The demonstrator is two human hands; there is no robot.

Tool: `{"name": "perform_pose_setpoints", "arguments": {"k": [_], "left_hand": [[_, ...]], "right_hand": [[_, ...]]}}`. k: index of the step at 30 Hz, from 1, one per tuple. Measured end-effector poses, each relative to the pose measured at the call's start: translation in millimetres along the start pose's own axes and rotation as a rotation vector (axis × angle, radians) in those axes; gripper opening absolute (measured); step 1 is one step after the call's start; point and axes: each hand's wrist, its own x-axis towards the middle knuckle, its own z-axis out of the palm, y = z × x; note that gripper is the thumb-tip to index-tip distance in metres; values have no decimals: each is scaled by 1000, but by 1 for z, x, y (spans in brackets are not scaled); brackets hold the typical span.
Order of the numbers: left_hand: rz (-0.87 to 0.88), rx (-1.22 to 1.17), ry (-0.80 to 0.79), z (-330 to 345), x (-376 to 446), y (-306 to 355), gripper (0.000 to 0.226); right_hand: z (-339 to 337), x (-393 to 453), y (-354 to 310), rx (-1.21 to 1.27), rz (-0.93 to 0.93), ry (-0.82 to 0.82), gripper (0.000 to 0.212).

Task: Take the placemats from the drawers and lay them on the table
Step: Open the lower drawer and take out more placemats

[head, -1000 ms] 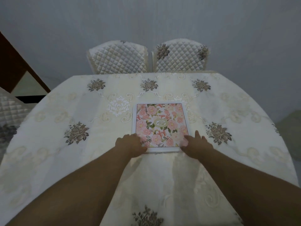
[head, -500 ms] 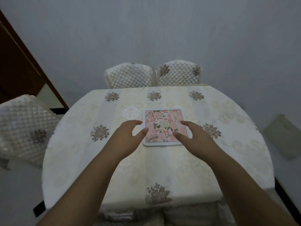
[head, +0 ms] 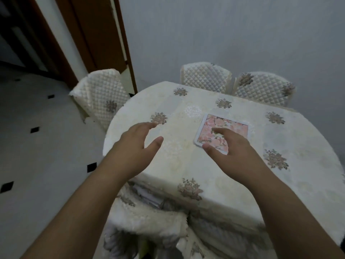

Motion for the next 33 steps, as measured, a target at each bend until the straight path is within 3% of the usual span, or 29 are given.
{"name": "perform_pose_setpoints", "arguments": {"k": [5, 11, 22, 33], "left_hand": [[-191, 84, 107, -28, -73, -24, 52], [-472, 172, 229, -71, -162, -69, 56], [-839, 298, 339, -145, -307, -183, 59], [-1112, 295, 495, -218, -477, -297, 57]], "right_hand": [[18, -15, -36, -8, -127, -101, 64], [63, -28, -113, -110, -419, -190, 64], [185, -77, -283, -236, -797, -324, 61], [316, -187, -469, -282, -1099, -478, 64]]}}
